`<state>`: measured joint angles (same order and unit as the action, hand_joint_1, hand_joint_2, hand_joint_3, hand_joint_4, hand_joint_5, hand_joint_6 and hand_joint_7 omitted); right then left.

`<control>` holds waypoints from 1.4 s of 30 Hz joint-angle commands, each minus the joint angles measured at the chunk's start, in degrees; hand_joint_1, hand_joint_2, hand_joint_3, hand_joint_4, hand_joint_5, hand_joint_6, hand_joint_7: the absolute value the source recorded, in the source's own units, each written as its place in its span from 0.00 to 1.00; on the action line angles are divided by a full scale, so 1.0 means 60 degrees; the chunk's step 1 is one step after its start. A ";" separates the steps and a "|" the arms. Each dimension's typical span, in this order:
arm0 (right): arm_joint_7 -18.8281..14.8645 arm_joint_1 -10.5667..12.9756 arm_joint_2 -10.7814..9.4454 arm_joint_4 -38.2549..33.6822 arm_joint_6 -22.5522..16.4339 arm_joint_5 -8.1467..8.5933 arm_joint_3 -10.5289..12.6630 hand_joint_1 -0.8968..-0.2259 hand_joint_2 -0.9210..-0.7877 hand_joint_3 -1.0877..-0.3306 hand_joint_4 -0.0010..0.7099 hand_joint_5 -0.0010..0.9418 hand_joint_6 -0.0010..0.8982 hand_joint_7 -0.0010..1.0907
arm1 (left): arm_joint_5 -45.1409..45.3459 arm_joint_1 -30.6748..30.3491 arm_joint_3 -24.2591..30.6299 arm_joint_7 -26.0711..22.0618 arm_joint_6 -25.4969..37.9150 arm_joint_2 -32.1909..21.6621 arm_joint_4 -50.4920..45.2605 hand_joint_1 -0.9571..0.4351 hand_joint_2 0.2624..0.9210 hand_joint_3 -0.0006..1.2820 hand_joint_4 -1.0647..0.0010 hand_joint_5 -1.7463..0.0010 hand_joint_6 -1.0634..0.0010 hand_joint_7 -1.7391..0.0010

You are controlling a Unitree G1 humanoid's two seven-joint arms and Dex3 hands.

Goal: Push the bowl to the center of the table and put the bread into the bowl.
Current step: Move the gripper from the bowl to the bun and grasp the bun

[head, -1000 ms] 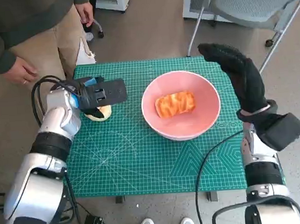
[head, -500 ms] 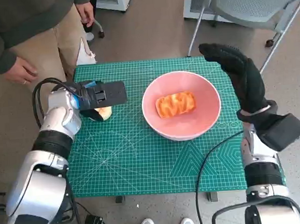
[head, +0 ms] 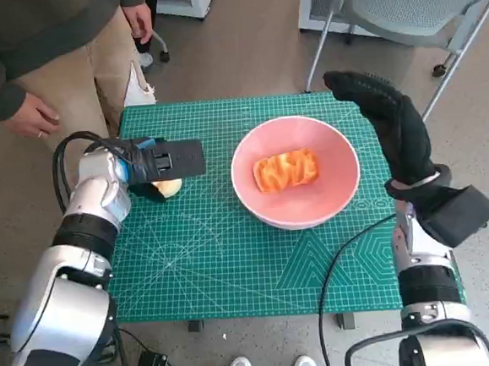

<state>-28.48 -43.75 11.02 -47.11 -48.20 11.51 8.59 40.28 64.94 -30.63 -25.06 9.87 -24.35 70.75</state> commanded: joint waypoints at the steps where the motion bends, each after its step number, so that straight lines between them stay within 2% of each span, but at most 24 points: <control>1: 0.0027 0.0247 -0.0035 -0.0035 0.0124 -0.0007 -0.0024 0.27 0.00 0.36 0.28 0.00 0.00 0.47 | 0.0038 0.0309 -0.0069 0.0125 -0.0010 0.0134 0.0287 0.33 0.73 0.01 0.99 1.00 0.84 1.00; 14: -0.0028 0.0322 -0.0003 0.0162 0.0209 0.0051 -0.0020 0.26 0.00 0.36 0.27 0.00 0.00 0.48 | -0.0011 0.0275 -0.0045 0.0180 0.0078 0.0373 0.0720 0.34 0.73 0.00 0.91 0.98 0.85 1.00; 22: -0.0025 0.0336 0.0015 0.0199 0.0240 0.0059 -0.0002 0.26 0.00 0.36 0.27 0.00 0.00 0.48 | -0.0168 0.0148 0.0133 0.0718 0.0017 0.0434 0.0802 0.45 0.74 0.00 0.73 0.91 0.79 0.99; 24: -0.0019 0.0334 0.0014 0.0202 0.0245 0.0056 0.0000 0.25 0.00 0.36 0.27 0.00 0.00 0.48 | -0.0222 0.0093 0.0189 0.0996 0.0021 0.0458 0.0811 0.51 0.75 0.00 0.79 0.70 0.73 0.99; 27: -0.0017 0.0339 0.0010 0.0223 0.0256 0.0063 0.0002 0.25 0.00 0.36 0.27 0.00 0.00 0.48 | -0.0318 -0.0005 0.0287 0.1498 0.0065 0.0524 0.0816 0.60 0.77 0.01 0.80 0.54 0.65 0.98; 28: -0.0015 0.0343 0.0007 0.0237 0.0260 0.0066 0.0002 0.25 0.00 0.36 0.27 0.00 0.00 0.48 | -0.0351 -0.0053 0.0324 0.1709 0.0081 0.0556 0.0825 0.62 0.77 0.01 0.80 0.51 0.64 0.98; 32: 0.0013 0.0345 -0.0004 0.0271 0.0275 0.0052 0.0000 0.25 0.00 0.36 0.27 0.00 0.00 0.48 | -0.0413 -0.0251 0.0379 0.2497 0.0027 0.0650 0.0876 0.71 0.81 0.02 0.67 0.41 0.49 0.94; 33: 0.0022 0.0350 -0.0005 0.0284 0.0278 0.0047 -0.0001 0.25 0.00 0.36 0.27 0.00 0.00 0.48 | -0.0416 -0.0307 0.0384 0.2701 -0.0014 0.0665 0.0882 0.80 0.88 0.02 0.55 0.37 0.42 0.87; 34: 0.0025 0.0357 -0.0005 0.0302 0.0282 0.0048 0.0000 0.25 0.00 0.36 0.27 0.00 0.00 0.48 | -0.0395 -0.0384 0.0366 0.2987 -0.0093 0.0676 0.0878 0.83 0.90 0.03 0.50 0.36 0.42 0.83; 35: 0.0028 0.0358 -0.0005 0.0310 0.0287 0.0047 0.0001 0.25 0.00 0.36 0.27 0.00 0.00 0.48 | -0.0380 -0.0433 0.0352 0.3183 -0.0149 0.0683 0.0881 0.82 0.93 0.04 0.45 0.35 0.41 0.69; 36: 0.0026 0.0366 -0.0003 0.0330 0.0291 0.0052 0.0003 0.25 0.00 0.36 0.27 0.00 0.00 0.48 | -0.0311 -0.0513 0.0288 0.3480 -0.0245 0.0684 0.0873 0.77 0.94 0.06 0.42 0.34 0.39 0.57; 39: 0.0026 0.0372 0.0000 0.0359 0.0303 0.0056 0.0008 0.25 0.00 0.36 0.27 0.00 0.00 0.48 | -0.0159 -0.0644 0.0133 0.3986 -0.0444 0.0675 0.0876 0.72 0.97 0.08 0.42 0.31 0.42 0.39; 42: 0.0032 0.0352 0.0003 0.0349 0.0314 0.0058 0.0018 0.25 0.00 0.36 0.27 0.00 0.00 0.48 | -0.0062 -0.0710 0.0011 0.4154 -0.0668 0.0615 0.0891 0.70 0.99 0.11 0.46 0.28 0.46 0.31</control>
<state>-28.48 -43.23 11.02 -44.86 -47.21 11.57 8.63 38.79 62.15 -29.61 -1.58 7.25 -20.52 75.38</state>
